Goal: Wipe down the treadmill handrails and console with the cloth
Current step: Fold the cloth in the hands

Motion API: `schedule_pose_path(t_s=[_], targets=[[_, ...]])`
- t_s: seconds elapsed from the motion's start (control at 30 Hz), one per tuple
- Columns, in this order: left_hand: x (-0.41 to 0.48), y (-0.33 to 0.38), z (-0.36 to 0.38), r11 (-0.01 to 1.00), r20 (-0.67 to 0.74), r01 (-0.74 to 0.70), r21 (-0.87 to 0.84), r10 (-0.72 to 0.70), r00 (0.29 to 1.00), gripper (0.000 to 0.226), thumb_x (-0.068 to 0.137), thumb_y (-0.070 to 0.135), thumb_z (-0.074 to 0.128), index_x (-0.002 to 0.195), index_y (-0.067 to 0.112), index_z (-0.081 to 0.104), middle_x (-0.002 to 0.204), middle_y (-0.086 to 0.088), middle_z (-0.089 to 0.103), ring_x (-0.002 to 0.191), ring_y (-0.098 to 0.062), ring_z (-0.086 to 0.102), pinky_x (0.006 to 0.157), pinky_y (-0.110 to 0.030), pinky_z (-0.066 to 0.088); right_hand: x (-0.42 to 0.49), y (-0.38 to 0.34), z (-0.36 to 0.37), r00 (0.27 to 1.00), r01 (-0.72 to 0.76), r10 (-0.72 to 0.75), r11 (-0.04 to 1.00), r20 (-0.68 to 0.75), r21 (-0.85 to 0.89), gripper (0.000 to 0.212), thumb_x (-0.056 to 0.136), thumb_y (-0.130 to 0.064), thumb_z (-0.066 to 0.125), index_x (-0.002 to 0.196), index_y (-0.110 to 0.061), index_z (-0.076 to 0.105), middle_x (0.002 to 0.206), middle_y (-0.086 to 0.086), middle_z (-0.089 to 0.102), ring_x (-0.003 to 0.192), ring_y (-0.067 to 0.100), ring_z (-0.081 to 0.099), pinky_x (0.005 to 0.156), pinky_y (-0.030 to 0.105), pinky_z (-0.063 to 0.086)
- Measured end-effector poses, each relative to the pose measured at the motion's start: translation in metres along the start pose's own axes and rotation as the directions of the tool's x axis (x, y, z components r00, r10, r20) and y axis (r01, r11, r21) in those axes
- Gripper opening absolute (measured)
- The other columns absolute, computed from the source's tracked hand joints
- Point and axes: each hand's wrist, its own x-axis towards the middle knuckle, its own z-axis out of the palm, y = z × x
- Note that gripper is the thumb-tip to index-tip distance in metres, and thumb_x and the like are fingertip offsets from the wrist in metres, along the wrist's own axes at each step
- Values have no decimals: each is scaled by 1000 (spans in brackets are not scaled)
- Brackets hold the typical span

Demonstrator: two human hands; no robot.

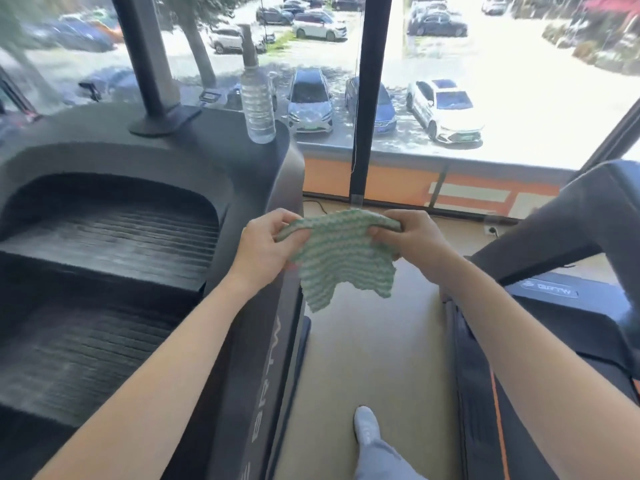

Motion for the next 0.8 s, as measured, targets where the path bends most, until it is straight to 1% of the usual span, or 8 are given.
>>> schedule_pose_path(t_s=[0.1, 0.23, 0.33, 0.5, 0.57, 0.63, 0.7, 0.8], targets=[[42, 16, -6, 995, -144, 21, -97, -34, 989, 16, 95, 16, 73, 105, 4, 68, 89, -1, 72, 77, -8, 71, 57, -34, 63, 57, -16, -4, 999, 39, -41, 996, 20, 77, 15, 94, -16, 70, 96, -1, 72, 86, 13, 66, 74, 18, 64, 61, 36, 60], [98, 36, -17, 997, -331, -6, -82, -22, 943, 9, 93, 17, 75, 98, 14, 68, 85, -3, 69, 77, -13, 69, 51, -30, 60, 129, -47, -7, 993, 105, -109, 992, 55, 68, 14, 94, -16, 69, 96, -3, 72, 86, 16, 68, 71, 17, 66, 53, 29, 57], [133, 55, -28, 998, -453, -38, -46, 14, 891, 9, 94, 17, 74, 99, 18, 67, 77, 1, 64, 64, -3, 65, 46, -22, 54, 177, -80, -9, 981, 173, -176, 984, 82, 43, 8, 94, -18, 69, 90, -12, 73, 82, 11, 70, 63, 14, 65, 48, 28, 54], [194, 83, -57, 993, -575, -92, -73, 34, 817, 12, 96, 21, 73, 104, 15, 66, 78, 2, 61, 57, 2, 64, 45, -20, 53, 248, -141, -5, 963, 264, -268, 961, 42, 80, 20, 92, -19, 70, 95, 1, 72, 86, 20, 69, 71, 23, 64, 48, 31, 58], [222, 91, -72, 984, -594, -84, -156, -26, 804, 14, 95, 23, 73, 104, 16, 65, 83, -1, 63, 53, -1, 62, 44, -21, 50, 273, -164, 0, 967, 240, -252, 951, 37, 195, 18, 90, -19, 73, 94, -2, 73, 86, 18, 67, 75, 26, 65, 54, 35, 59], [249, 97, -90, 964, -590, -88, -250, -80, 804, 10, 95, 23, 73, 99, 18, 64, 81, 1, 66, 50, -4, 59, 42, -20, 45, 298, -185, 5, 980, 162, -190, 931, 56, 328, 15, 86, -17, 78, 93, -4, 75, 92, 19, 72, 80, 29, 68, 69, 46, 61], [274, 104, -108, 940, -567, -81, -331, -129, 814, 11, 94, 21, 74, 96, 18, 64, 74, 3, 65, 46, -5, 54, 41, -19, 41, 319, -207, 10, 990, 76, -116, 911, 75, 405, 12, 84, -13, 81, 91, -6, 75, 96, 19, 75, 78, 29, 70, 74, 45, 63], [310, 113, -134, 939, -542, -70, -336, -132, 830, 12, 92, 20, 76, 96, 16, 66, 66, 5, 63, 43, -4, 50, 40, -19, 39, 350, -237, 21, 994, -2, -51, 884, 101, 468, 24, 79, -11, 85, 99, -3, 74, 109, 19, 74, 95, 35, 74, 86, 51, 61]])
